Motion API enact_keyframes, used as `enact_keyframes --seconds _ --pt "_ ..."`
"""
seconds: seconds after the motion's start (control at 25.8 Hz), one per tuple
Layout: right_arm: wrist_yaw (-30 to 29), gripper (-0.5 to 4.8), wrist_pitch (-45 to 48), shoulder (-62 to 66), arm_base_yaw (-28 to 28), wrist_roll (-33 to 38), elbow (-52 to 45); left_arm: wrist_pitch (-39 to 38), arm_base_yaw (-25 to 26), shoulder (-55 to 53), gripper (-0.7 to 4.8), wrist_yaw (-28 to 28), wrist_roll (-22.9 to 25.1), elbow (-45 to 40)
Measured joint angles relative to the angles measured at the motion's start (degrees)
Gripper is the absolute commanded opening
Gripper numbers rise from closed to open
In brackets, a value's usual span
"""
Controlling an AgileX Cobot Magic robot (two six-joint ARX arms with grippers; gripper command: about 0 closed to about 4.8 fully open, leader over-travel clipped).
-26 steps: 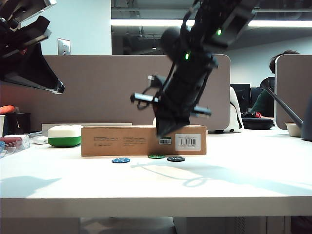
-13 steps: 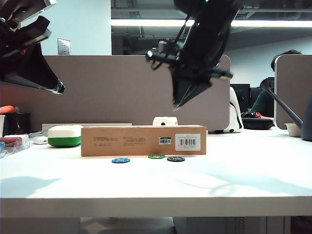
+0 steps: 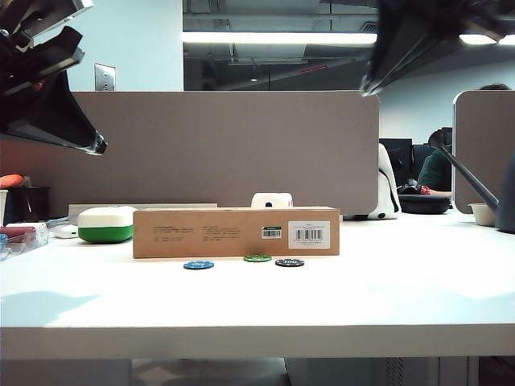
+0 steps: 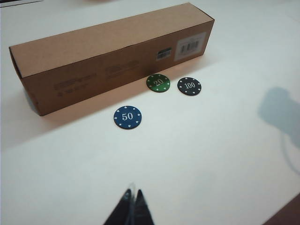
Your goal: Push the chip with the lowest value in the row forward next to the rectangular box.
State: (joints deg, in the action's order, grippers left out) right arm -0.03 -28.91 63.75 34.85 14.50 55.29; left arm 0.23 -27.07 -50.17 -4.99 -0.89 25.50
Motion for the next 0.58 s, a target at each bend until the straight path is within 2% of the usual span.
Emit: enact_keyframes --seconds 0.15,0.31,0.43,0.58 --pt "0.04 -0.05 -0.15 -9.77 3.32 4.83 -8.7 0.0 0.0 0.0 -0.05 0.02 0.0 0.0" --pt "1.77 -0.05 5.22 -19.71 12.92 7.56 -17.4 0.04 0.02 0.0 -0.05 0.02 0.0 0.02" --pt "3.72 -0.05 6.25 -22.23 17.25 7.87 -19.19 -0.07 0.07 1.36 -0.05 0.02 0.0 -0.09" --pt "3.91 -0.05 6.58 -22.45 19.3 7.93 -19.02 -0.22 1.57 6.6 -0.05 -0.24 -0.02 -0.09"
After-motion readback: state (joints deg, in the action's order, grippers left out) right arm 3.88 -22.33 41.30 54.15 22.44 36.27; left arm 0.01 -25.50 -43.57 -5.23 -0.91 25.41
